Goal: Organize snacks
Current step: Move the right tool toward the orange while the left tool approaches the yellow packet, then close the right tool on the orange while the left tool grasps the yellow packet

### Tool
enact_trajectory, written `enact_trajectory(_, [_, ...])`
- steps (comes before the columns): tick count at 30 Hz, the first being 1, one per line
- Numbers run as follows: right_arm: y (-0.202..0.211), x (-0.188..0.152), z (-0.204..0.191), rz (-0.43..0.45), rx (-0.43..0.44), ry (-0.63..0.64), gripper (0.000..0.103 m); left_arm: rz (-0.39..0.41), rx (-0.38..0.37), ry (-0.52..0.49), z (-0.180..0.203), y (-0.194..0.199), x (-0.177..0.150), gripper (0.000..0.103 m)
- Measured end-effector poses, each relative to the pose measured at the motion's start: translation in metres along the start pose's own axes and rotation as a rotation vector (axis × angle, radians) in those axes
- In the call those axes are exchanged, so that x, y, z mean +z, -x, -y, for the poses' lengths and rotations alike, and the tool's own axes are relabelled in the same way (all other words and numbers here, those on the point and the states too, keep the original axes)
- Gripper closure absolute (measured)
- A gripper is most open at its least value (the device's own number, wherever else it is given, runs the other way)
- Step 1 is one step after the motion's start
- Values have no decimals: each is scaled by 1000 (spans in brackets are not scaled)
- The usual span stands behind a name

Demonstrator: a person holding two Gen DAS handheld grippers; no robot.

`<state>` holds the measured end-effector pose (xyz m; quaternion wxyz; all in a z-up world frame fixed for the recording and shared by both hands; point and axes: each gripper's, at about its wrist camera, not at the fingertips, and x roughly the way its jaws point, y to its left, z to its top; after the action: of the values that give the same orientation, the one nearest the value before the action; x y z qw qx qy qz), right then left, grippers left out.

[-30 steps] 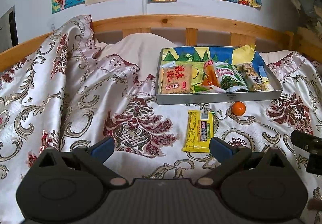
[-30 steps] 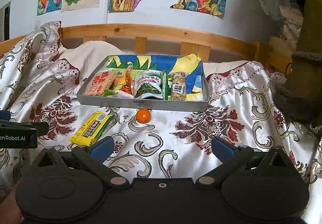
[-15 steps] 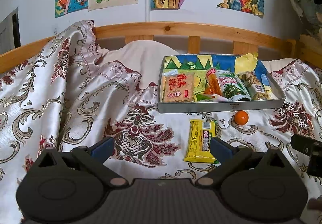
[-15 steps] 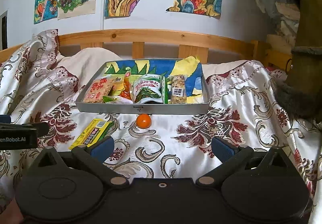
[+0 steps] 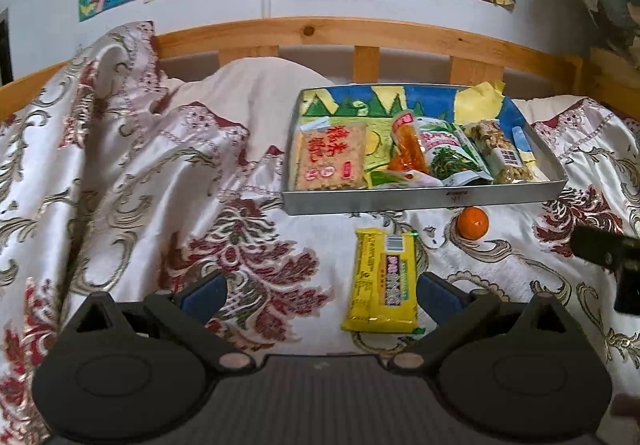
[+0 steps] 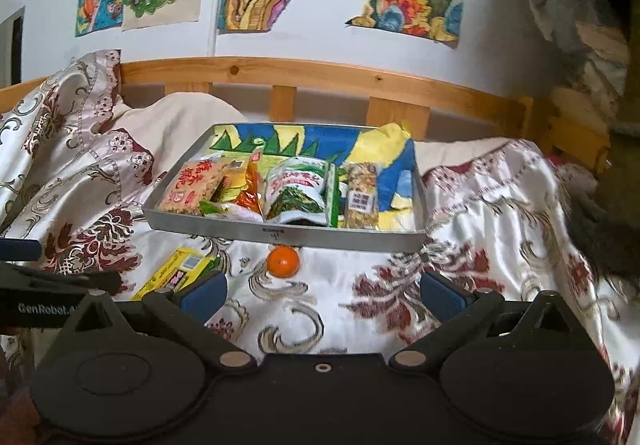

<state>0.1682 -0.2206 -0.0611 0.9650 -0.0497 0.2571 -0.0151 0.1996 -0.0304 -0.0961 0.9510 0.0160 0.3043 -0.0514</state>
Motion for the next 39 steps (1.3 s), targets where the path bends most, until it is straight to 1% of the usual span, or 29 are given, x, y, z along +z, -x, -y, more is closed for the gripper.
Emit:
enact_trajectory(3, [-12,9,2,2,35,29,1,-24,-38,-17,3,-12,4,0])
enact_trajectory(8, [-39,16,1,-13,101,108,1,-87,-104,-44,6,-35,11,1])
enact_trajectory(11, [-56,15,-1,-29,114,136,2,-104,-116,-52,8,-47,13,0])
enact_trajectory(17, [-89,11,4,-69,140,103,4,-138,-115,-93,19,-71,13,1])
enact_trajectory(20, [-105,10,7,-87,162,68,8,-151,-128,-125,25,-78,11,1])
enact_trajectory(22, [-115,10,10,-93,181,36,12,-157,-152,-119,24,-79,11,3])
enact_trajectory(24, [-124,10,11,-99,197,20,22,-169,-166,-102,22,-81,11,8])
enact_trajectory(25, [-129,10,11,-98,205,11,24,-178,-170,-89,20,-83,11,12])
enact_trajectory(27, [-137,10,10,-106,222,-2,31,-196,-174,-66,17,-87,12,15])
enact_trajectory(30, [-148,9,6,-130,237,5,37,-205,-173,-48,15,-90,12,15])
enact_trajectory(33, [-156,7,2,-147,245,8,44,-211,-159,-60,17,-92,12,16])
enact_trajectory(34, [-158,7,1,-149,241,8,44,-213,-154,-66,18,-92,12,16])
enact_trajectory(36, [-160,6,-1,-151,226,16,52,-216,-146,-75,20,-93,12,16])
enact_trajectory(37, [-161,6,-3,-152,220,25,54,-216,-143,-77,20,-93,12,16])
enact_trajectory(39, [-161,5,-6,-153,216,38,65,-216,-138,-77,20,-93,11,19])
